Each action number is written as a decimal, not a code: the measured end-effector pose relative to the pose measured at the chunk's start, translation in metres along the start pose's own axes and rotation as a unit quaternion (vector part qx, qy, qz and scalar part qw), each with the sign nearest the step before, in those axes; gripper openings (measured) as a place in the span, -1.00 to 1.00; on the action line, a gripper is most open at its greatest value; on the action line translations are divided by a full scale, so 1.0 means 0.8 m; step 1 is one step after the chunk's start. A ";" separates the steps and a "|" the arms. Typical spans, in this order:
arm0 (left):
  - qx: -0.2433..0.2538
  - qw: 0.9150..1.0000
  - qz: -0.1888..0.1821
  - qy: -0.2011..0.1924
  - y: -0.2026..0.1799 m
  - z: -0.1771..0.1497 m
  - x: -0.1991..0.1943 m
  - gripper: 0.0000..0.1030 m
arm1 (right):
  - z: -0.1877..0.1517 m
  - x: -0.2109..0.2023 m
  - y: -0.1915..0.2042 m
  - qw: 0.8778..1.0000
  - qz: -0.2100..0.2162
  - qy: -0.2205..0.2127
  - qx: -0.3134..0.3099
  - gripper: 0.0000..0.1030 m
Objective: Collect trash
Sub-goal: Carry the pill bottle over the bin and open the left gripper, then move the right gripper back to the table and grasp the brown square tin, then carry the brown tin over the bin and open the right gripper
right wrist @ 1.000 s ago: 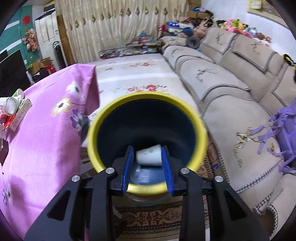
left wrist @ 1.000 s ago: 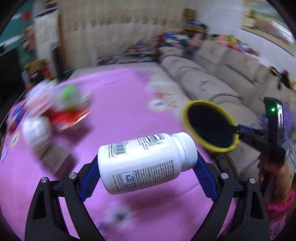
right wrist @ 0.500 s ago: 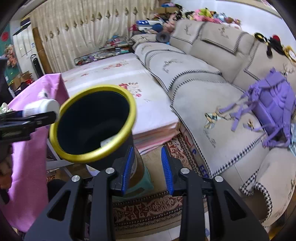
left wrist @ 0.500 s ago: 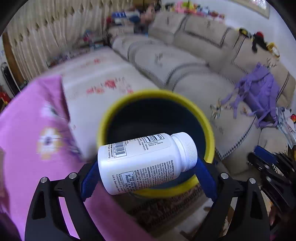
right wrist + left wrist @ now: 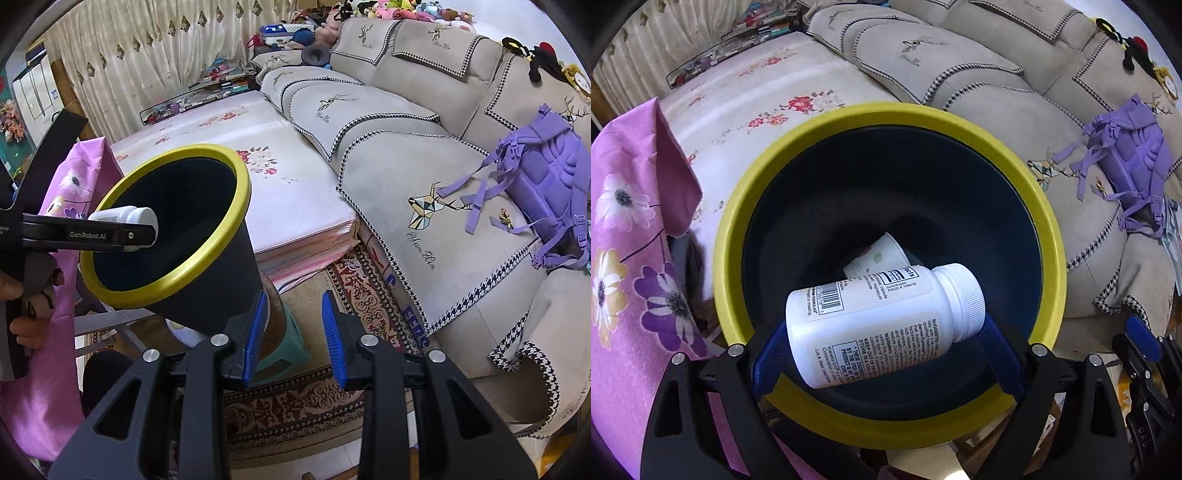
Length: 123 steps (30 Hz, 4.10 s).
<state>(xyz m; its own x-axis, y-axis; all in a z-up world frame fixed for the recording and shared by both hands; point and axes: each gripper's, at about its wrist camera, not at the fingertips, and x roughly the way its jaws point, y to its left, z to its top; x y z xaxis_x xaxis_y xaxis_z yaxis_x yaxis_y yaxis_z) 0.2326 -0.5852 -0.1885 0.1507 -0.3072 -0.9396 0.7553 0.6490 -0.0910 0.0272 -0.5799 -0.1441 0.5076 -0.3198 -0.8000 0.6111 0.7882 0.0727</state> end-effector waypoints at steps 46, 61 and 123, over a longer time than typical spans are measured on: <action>-0.292 0.886 0.132 -0.334 0.352 -0.515 -0.477 0.91 | -0.051 -0.100 0.422 0.931 0.251 -0.018 -0.264 -0.27; -0.294 0.889 0.126 -0.328 0.357 -0.522 -0.453 0.91 | -0.077 -0.077 0.603 0.875 0.305 0.008 -0.376 0.33; -0.227 0.938 0.101 -0.242 0.326 -0.405 -0.346 0.91 | 0.087 0.124 0.197 0.997 0.042 0.029 -0.066 0.41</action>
<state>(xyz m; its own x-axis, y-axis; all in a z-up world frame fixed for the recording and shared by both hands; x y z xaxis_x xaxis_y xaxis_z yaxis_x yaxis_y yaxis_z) 0.1811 -0.1059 -0.0592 0.6165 -0.3550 -0.7028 0.3474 0.9237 -0.1617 0.2157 -0.5241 -0.1706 0.5154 -0.2222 -0.8276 0.4816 0.8740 0.0653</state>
